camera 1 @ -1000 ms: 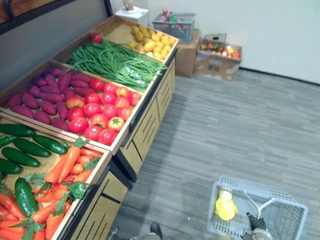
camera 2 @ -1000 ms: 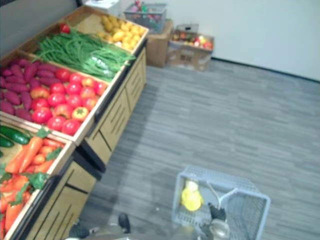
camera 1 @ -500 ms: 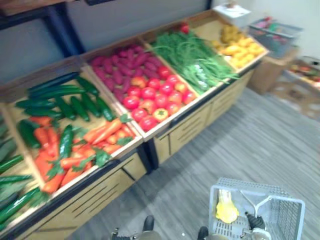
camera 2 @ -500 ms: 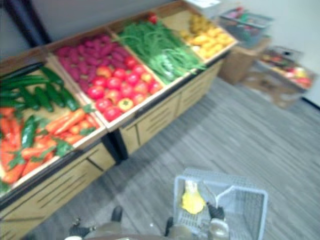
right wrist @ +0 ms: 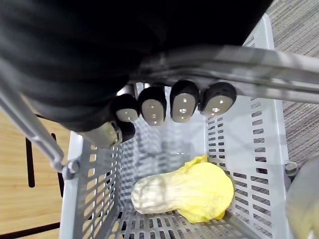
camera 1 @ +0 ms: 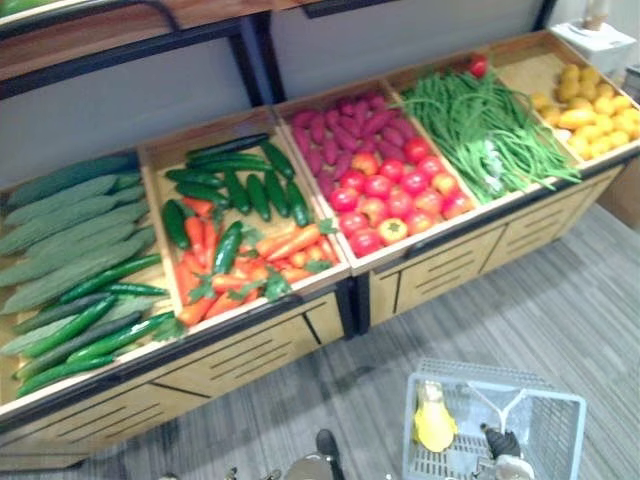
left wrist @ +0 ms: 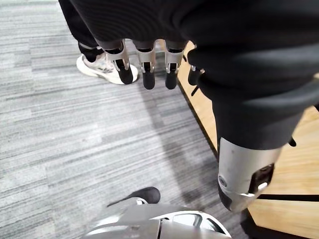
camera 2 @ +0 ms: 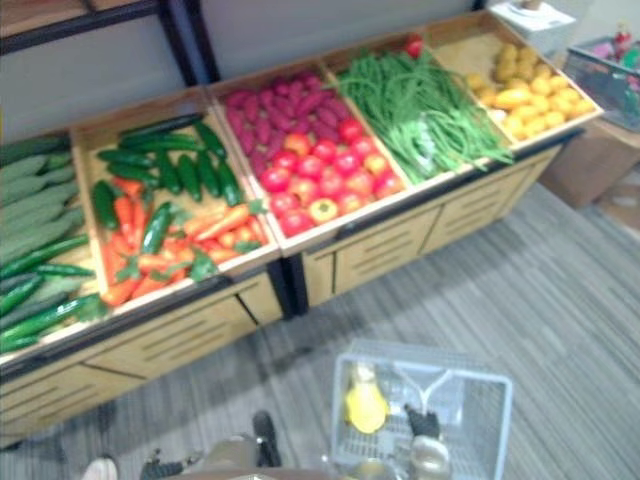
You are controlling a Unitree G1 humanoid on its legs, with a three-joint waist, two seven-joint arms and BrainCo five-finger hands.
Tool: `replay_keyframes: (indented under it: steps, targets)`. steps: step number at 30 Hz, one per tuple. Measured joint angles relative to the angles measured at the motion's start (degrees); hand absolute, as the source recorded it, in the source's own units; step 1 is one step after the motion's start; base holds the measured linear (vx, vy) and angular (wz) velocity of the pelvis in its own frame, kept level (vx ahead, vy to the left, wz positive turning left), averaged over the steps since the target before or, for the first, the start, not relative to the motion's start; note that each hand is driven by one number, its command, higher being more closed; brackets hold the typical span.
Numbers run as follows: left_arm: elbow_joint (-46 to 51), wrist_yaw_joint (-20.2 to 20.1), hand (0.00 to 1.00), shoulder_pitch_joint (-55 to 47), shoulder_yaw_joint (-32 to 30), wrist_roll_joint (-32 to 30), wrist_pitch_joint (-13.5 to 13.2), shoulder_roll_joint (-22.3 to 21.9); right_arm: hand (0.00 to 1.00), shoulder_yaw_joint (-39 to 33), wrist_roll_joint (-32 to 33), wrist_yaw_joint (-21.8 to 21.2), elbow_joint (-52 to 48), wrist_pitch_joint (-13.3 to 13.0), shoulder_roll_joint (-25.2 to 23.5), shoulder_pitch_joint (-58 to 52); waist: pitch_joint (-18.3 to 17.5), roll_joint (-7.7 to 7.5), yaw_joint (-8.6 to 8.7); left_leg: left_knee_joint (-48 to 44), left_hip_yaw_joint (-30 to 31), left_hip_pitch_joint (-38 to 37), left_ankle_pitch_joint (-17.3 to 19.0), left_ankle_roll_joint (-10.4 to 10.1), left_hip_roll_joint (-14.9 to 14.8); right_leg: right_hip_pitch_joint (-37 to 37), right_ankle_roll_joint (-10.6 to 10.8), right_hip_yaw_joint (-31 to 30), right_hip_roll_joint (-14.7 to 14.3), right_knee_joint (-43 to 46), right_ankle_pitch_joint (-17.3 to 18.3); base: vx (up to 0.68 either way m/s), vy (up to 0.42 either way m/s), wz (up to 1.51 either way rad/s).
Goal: Pick vegetable in the basket
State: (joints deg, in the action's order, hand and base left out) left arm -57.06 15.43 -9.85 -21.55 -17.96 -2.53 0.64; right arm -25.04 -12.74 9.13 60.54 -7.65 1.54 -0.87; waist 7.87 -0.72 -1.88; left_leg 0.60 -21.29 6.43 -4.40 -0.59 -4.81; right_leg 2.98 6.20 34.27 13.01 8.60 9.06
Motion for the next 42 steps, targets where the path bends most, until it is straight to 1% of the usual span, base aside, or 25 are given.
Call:
replay_keyframes:
  steps: [1, 2, 4, 5, 9, 11, 12, 13, 14, 15, 16, 17, 18, 20, 23, 25, 26, 27, 29, 30, 31, 32, 35, 38, 42]
  targets:
    - [-0.05, -0.05, 0.0, -0.11, 0.89, -0.24, 0.08, 0.57, 1.0, -0.13, 0.38, -0.17, 0.41, 0.02, -0.16, 0.17, -0.09, -0.38, -0.09, 4.77, 0.51, -1.44, -1.95, -0.14, 1.33, -0.05, 0.26, 0.2, 0.03, -0.7, -0.15, -0.05, 0.199, 0.51]
    - [-0.12, -0.17, 0.0, -0.13, 1.68, -0.32, 0.15, 1.54, 1.0, -0.83, 0.44, -0.23, 1.06, -0.03, -0.39, 0.52, 0.14, -0.49, 0.06, 5.44, 1.7, -1.11, -2.19, -0.14, 2.05, 0.11, 0.3, 0.36, 0.17, -0.75, -0.17, -0.04, 0.135, 0.42]
    - [-0.17, -0.28, 0.0, -0.57, 2.31, -0.4, 0.18, 1.63, 1.0, -1.35, 0.44, -0.24, 1.18, 0.04, -0.39, 0.5, 0.05, -0.66, 0.06, 5.46, 2.58, -1.21, -2.14, -0.11, 3.06, 0.51, 0.5, 0.61, 0.58, -0.74, -0.24, 0.0, 0.08, 0.31]
    - [-0.39, -0.38, 0.0, -0.56, 3.34, -0.66, 0.18, 1.87, 1.0, -1.53, 0.44, -0.21, 1.18, 0.14, -0.33, 0.45, 0.07, -0.47, 0.15, 5.46, 3.31, -1.22, -2.15, -0.09, 3.57, 1.04, 0.64, 1.36, 0.96, -0.75, -0.29, 0.03, 0.061, 0.29]
    - [-1.79, -0.63, 0.0, -0.46, 4.48, -0.91, 0.13, 2.43, 1.0, -1.38, 0.47, -0.22, 1.54, 0.44, -0.37, 0.41, 0.12, -0.52, 0.11, 5.47, 4.42, -1.64, -1.94, 0.28, 4.47, 2.33, 0.61, 2.42, 1.51, -0.93, -0.38, 0.03, 0.021, 0.19]
    - [-2.08, -0.65, 0.0, -0.4, 5.79, -0.91, 0.12, 3.03, 1.0, -1.4, 0.67, -0.24, 1.72, 0.75, -0.34, 0.59, 0.28, -0.9, 0.1, 5.46, 4.35, -1.74, -1.71, 0.65, 4.8, 2.3, 0.66, 2.37, 2.23, -0.47, -0.4, 0.05, 0.014, 0.02]
    - [-2.31, -0.69, 0.0, 0.3, 7.11, -0.9, 0.15, 3.59, 1.0, -1.41, 1.7, -0.26, 1.61, 0.81, -0.29, 0.68, 0.8, -1.59, 0.18, 5.44, 3.12, -2.08, -1.39, 1.0, 4.99, 1.92, 1.26, 1.25, 2.77, 0.31, -0.8, 0.05, 0.018, -0.07]
    - [-1.67, -2.0, 0.0, 3.58, 10.24, -3.57, -0.63, 4.86, 1.0, 3.09, 6.5, -0.94, -5.87, -0.53, -2.62, -1.73, 1.97, -1.63, -2.36, 1.61, -9.61, -9.41, 6.67, -2.41, -3.21, -10.36, -0.93, -15.89, 1.81, 17.24, -6.06, 0.03, -0.114, -0.11]
    - [-1.6, -2.0, 0.0, 3.87, 10.16, -3.56, -0.63, 5.26, 1.0, 3.09, 6.48, -0.95, -5.77, -0.37, -2.62, -1.76, 1.86, -2.32, -2.77, -2.04, -9.64, -8.14, 8.37, -2.93, -3.93, -9.55, -0.32, -15.84, 2.05, 10.54, -7.26, -0.01, -0.243, -0.01]
    - [-1.87, -2.0, 0.0, 4.2, 9.99, -3.58, -0.6, 5.26, 1.0, 3.07, 6.5, -0.91, -5.56, -0.12, -2.48, -1.84, 1.53, -2.88, -2.61, -3.78, -9.51, -7.5, 9.22, -3.66, -4.32, -8.21, 0.97, -15.89, 1.94, 7.4, -8.42, 0.0, -0.301, -0.06]
    - [-1.99, -1.99, 0.0, 4.28, 9.94, -3.58, -0.67, 4.78, 1.0, 3.08, 6.5, -0.9, -5.58, -0.12, -1.88, -1.95, 1.38, -1.32, -2.62, -3.72, -9.58, -7.55, 9.1, -3.84, -5.29, -8.08, 0.92, -15.56, 0.85, 7.03, -8.47, 0.0, -0.256, -0.05]
    - [-2.2, -1.99, 0.0, 4.25, 9.85, -3.57, -0.66, 3.93, 1.0, 3.0, 6.5, -0.88, -5.55, -0.11, -1.24, -2.04, 1.62, -1.0, -2.58, -3.6, -9.67, -7.66, 8.96, -4.23, -5.99, -8.08, 0.91, -15.51, 0.19, 6.94, -8.46, 0.01, -0.197, -0.14]
    - [-2.29, -1.98, 0.0, 4.06, 9.75, -3.57, -0.65, 3.47, 1.0, 2.94, 6.51, -0.93, -5.56, -0.05, -0.65, -2.08, 1.47, 0.19, -2.13, -2.92, -9.86, -8.34, 8.46, -4.94, -6.54, -7.7, 0.9, -15.38, -0.66, 6.37, -8.45, 0.01, -0.164, -0.14]
    - [-2.35, -2.03, 0.0, 3.82, 8.67, -3.57, -0.63, 3.04, 1.0, 2.94, 6.5, -0.95, -5.54, 0.06, -0.23, -2.07, 1.23, 0.71, -1.74, -1.62, -10.88, -9.4, 7.73, -5.58, -6.79, -7.28, 0.86, -15.28, -1.47, 5.56, -8.43, 0.01, -0.106, -0.21]
    - [-2.86, -2.04, 0.0, 3.76, 7.22, -3.44, -0.61, 3.04, 1.0, 2.89, 6.47, -1.04, -4.51, 0.07, -0.38, -2.28, 0.9, 0.63, -1.17, 0.26, -11.21, -11.75, 7.05, -5.76, -6.51, -5.14, 0.6, -14.68, -1.87, 3.98, -8.25, 0.0, -0.066, -0.09]
    - [-2.96, -2.11, 0.0, 3.63, 4.97, -3.34, -0.6, 3.08, 1.0, 2.1, 6.46, -1.65, -3.1, 0.17, -0.52, -2.67, -0.19, -0.57, -1.17, 1.14, -11.15, -12.25, 6.77, -5.73, -5.75, -3.93, 0.62, -13.88, -1.8, 1.85, -8.23, 0.01, -0.025, 0.03]
    - [-2.97, -2.14, 0.0, 3.54, 4.17, -3.31, -0.61, 3.18, 1.0, 1.72, 6.44, -1.97, -2.82, 0.19, -0.61, -2.66, -0.28, -0.93, -1.19, 1.45, -11.09, -12.59, 6.66, -5.71, -5.49, -3.28, 0.62, -13.65, -1.82, 1.11, -8.22, 0.02, -0.021, 0.05]
    - [-3.19, -2.13, 0.0, 3.12, 2.93, -3.22, -0.58, 3.36, 1.0, 1.14, 6.08, -2.2, -1.67, 0.24, -0.64, -2.66, -0.98, -1.89, -1.13, 1.91, -10.97, -13.05, 6.54, -5.67, -4.86, -2.13, 0.63, -12.95, -1.79, -0.56, -8.22, 0.02, -0.019, 0.03]
    - [-3.41, -2.16, 0.0, 2.34, 1.19, -2.96, -0.4, 3.51, 1.0, 0.63, 5.84, -2.27, -0.21, 0.68, -0.55, -2.75, -1.8, -2.9, -1.11, 2.56, -10.73, -13.86, 6.45, -5.65, -4.07, -0.36, 0.62, -12.33, -1.66, -2.77, -8.2, 0.01, -0.011, 0.06]
    - [-3.41, -2.17, 0.0, 1.81, 0.85, -2.83, 0.0, 3.67, 1.0, 0.62, 5.81, -2.36, 0.66, 0.91, -0.43, -2.71, -2.51, -3.17, -0.81, 2.97, -9.83, -13.81, 6.19, -5.57, -3.6, 0.09, 0.63, -12.09, -1.54, -3.4, -8.2, 0.0, -0.005, 0.33]
    - [-3.4, -2.17, 0.0, 1.57, 0.9, -2.7, 0.13, 3.88, 1.0, 0.61, 5.81, -2.58, 0.98, 1.06, -0.38, -2.71, -2.77, -3.33, 0.11, 3.4, -8.14, -13.55, 5.7, -5.29, -2.97, 0.59, 0.62, -11.15, -1.29, -3.54, -8.19, -0.01, -0.005, 0.43]
    - [-3.37, -2.17, 0.0, 1.59, 0.91, -2.44, 0.13, 3.92, 1.0, 0.56, 5.81, -2.66, 1.07, 1.07, -0.31, -2.73, -2.77, -3.33, 0.3, 3.5, -7.43, -13.42, 5.45, -5.2, -2.82, 0.62, 0.62, -10.76, -1.16, -3.5, -8.19, -0.03, -0.009, 0.45]
    - [-3.36, -2.09, 0.0, 1.42, 0.86, -2.32, 0.16, 4.02, 1.0, -0.21, 5.57, -2.69, 1.26, 1.17, 0.07, -2.72, -3.04, -3.03, 0.2, 4.87, -4.91, -12.85, 4.3, -4.72, -2.03, 0.73, 0.44, -9.42, -0.79, -3.5, -8.08, -0.07, -0.002, 0.34]
    - [-3.35, -1.96, 0.0, 1.1, 0.49, -0.19, 0.18, 4.02, 1.0, -1.14, 3.72, -2.75, 2.18, 1.1, 0.73, -1.95, -3.13, -3.19, 0.16, 4.91, -3.19, -11.38, 3.55, -4.21, -1.2, 0.15, 0.0, -9.37, -0.08, -3.5, -7.65, -0.08, 0.008, 0.23]
    - [-3.38, -1.66, 0.0, 0.43, -0.89, -0.13, 0.22, 4.06, 1.0, -0.89, 3.55, -2.71, 3.38, 1.21, 1.85, -0.48, -3.15, -3.56, 0.14, 5.37, -1.26, -10.34, 2.74, -3.33, 0.83, 0.23, 0.75, -9.48, 1.77, -3.49, -5.49, -0.09, 0.018, 0.2]
